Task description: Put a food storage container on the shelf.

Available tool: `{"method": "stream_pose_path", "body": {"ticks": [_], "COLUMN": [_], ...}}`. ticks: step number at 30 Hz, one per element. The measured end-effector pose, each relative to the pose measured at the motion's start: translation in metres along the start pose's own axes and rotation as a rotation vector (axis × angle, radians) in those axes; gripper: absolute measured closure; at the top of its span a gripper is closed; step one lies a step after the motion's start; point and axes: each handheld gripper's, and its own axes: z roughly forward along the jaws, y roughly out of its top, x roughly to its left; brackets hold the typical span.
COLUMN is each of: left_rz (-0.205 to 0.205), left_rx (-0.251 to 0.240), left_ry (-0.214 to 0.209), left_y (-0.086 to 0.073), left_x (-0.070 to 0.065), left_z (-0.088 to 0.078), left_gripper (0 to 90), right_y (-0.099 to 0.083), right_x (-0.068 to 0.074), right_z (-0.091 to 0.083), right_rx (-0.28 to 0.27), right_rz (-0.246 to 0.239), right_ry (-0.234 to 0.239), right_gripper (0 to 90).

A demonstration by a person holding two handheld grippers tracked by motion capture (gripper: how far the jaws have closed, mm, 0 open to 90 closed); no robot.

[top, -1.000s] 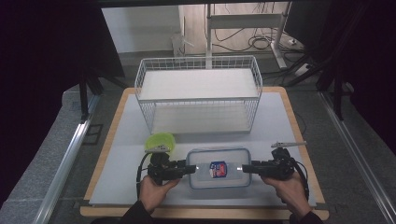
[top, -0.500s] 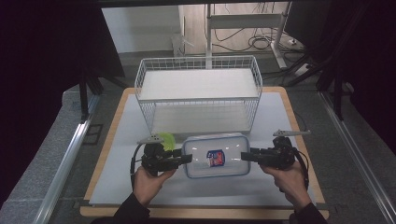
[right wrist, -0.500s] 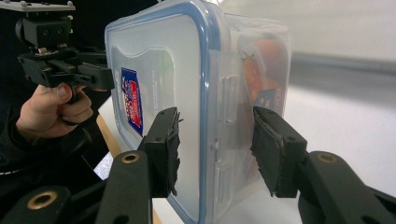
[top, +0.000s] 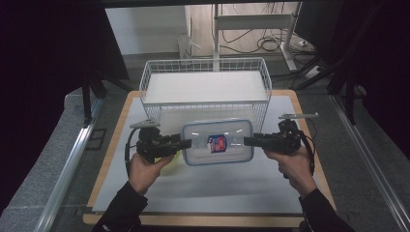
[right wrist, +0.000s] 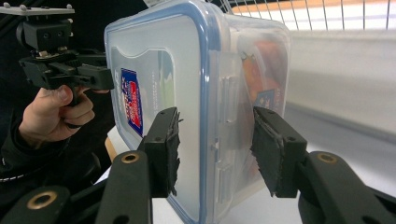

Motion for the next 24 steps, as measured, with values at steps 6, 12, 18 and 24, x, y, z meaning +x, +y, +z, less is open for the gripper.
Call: {"method": "stream_pose_path", "body": {"ticks": [6, 12, 18, 24], "left_rz": [0.026, 0.047, 0.061, 0.067], "left_rx": [-0.007, -0.024, -0.044, -0.055], "left_ry": [0.014, 0.025, 0.026, 0.024], "left_y": [0.030, 0.056, 0.083, 0.107], "left_x": [0.003, 0.005, 0.011, 0.019], "left_z": [-0.010, -0.016, -0.019, -0.023], "left_gripper": [51.2, 51.2, 51.3, 51.3], "right_y": [0.025, 0.048, 0.075, 0.100], "right_x": [0.002, 0.003, 0.003, 0.004], "right_z": [0.003, 0.004, 0.005, 0.008], "right_rx": [-0.014, -0.037, -0.055, -0.072], "right_rz": [0.003, 0.000, -0.006, -0.015], "right_ry": [0.014, 0.021, 0.017, 0.015], "right_gripper": [52.7, 52.4, 52.2, 52.2]}}
